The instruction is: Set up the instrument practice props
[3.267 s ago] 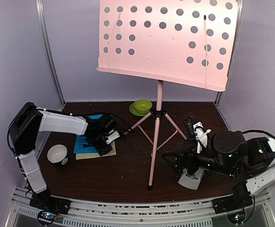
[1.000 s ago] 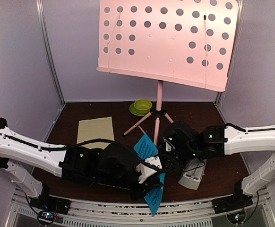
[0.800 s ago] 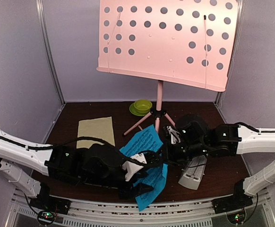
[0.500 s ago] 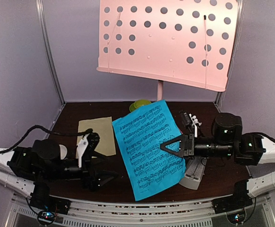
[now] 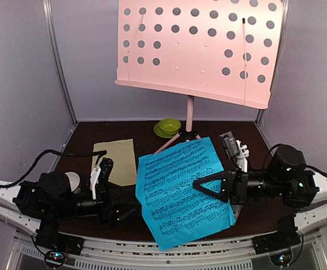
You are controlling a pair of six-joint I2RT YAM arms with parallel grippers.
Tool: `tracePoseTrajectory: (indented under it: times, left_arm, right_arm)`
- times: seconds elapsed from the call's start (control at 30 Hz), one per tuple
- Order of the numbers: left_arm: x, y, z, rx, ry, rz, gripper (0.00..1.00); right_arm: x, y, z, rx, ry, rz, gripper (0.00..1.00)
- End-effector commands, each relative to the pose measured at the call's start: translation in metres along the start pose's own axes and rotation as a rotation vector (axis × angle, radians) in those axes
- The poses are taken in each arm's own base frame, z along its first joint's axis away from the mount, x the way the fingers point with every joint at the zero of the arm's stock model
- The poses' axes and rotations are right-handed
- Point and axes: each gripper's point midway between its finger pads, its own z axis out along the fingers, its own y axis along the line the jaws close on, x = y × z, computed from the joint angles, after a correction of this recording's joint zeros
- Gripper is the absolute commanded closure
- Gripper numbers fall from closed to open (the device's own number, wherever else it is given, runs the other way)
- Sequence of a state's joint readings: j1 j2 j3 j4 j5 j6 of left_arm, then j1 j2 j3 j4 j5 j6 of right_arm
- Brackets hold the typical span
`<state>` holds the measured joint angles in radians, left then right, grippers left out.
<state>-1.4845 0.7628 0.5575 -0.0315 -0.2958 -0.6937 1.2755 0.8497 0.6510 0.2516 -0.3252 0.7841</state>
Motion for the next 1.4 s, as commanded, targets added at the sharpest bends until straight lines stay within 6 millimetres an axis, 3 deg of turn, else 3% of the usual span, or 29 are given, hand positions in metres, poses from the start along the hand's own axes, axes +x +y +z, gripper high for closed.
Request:
tracePoseTrajectory:
  times: [0.0,0.33,0.8,1.0,1.17,1.3,1.37]
  left_arm:
    - [-0.018,-0.018,0.002,0.109,-0.092,-0.097,0.07]
    - [-0.039,-0.049,-0.017,0.281,-0.125,-0.066,0.04]
    - [-0.038,-0.070,-0.031,0.393,-0.036,-0.088,0.02]
    - [-0.037,-0.075,-0.026,0.402,-0.012,-0.075,0.02]
    - [-0.024,-0.069,-0.024,0.410,0.049,-0.145,0.02]
    - [-0.016,-0.059,-0.035,0.440,0.040,-0.268,0.02]
    - [-0.028,-0.057,-0.042,0.438,-0.015,-0.290,0.02]
  right_arm:
    - [-0.010,0.047,0.007,-0.120,0.000,-0.130,0.93]
    - [-0.027,0.069,0.011,-0.116,-0.026,-0.228,0.95]
    - [-0.032,0.070,0.007,-0.095,-0.036,-0.275,0.95]
    - [-0.036,0.070,0.005,-0.085,-0.052,-0.290,0.95]
    - [-0.053,0.072,0.001,-0.049,-0.111,-0.324,0.95]
    - [-0.066,0.071,0.001,-0.020,-0.171,-0.337,0.95]
    - [-0.069,0.069,0.003,-0.004,-0.188,-0.347,0.95]
